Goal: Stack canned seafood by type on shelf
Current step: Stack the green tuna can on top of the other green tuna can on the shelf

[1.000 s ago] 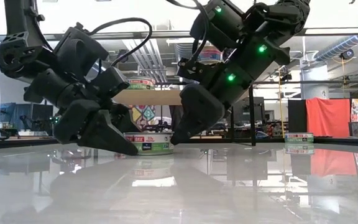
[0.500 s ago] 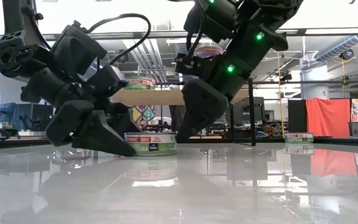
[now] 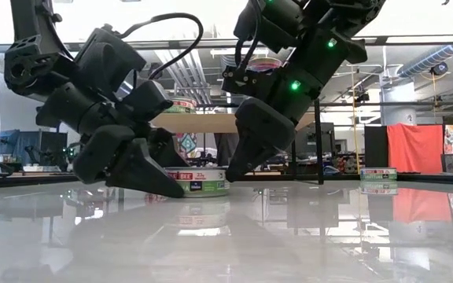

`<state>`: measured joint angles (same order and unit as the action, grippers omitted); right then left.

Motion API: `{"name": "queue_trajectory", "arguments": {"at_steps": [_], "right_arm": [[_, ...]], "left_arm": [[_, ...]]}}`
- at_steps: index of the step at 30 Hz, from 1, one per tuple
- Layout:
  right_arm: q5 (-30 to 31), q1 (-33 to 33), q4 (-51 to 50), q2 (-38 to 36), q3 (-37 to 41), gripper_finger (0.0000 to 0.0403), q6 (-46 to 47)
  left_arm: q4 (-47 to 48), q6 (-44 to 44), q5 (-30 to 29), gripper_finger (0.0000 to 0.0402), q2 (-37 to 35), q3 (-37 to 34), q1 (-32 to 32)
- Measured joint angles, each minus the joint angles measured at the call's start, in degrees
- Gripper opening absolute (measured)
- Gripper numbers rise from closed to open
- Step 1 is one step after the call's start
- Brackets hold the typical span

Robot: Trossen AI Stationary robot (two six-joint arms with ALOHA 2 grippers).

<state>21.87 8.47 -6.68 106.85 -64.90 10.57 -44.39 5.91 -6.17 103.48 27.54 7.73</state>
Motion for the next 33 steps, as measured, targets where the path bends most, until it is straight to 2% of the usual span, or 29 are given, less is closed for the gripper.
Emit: {"name": "queue_trajectory", "arguments": {"at_steps": [17, 22, 33], "right_arm": [[0.1, 0.3, 0.1, 0.1, 0.0, 0.0359, 0.7], [0.4, 1.1, -0.9, -0.1, -0.2, 0.0359, 1.6], [0.7, 1.7, -5.2, -2.2, -0.5, 0.0359, 3.7]], "left_arm": [[-0.1, -6.1, 0.1, 0.0395, 0.2, 1.3, 0.3], [-1.5, -8.7, 1.0, 0.0379, 0.2, 0.3, 0.3], [-3.4, -13.2, 1.5, 0.0383, 0.0, -0.5, 0.4]]}}
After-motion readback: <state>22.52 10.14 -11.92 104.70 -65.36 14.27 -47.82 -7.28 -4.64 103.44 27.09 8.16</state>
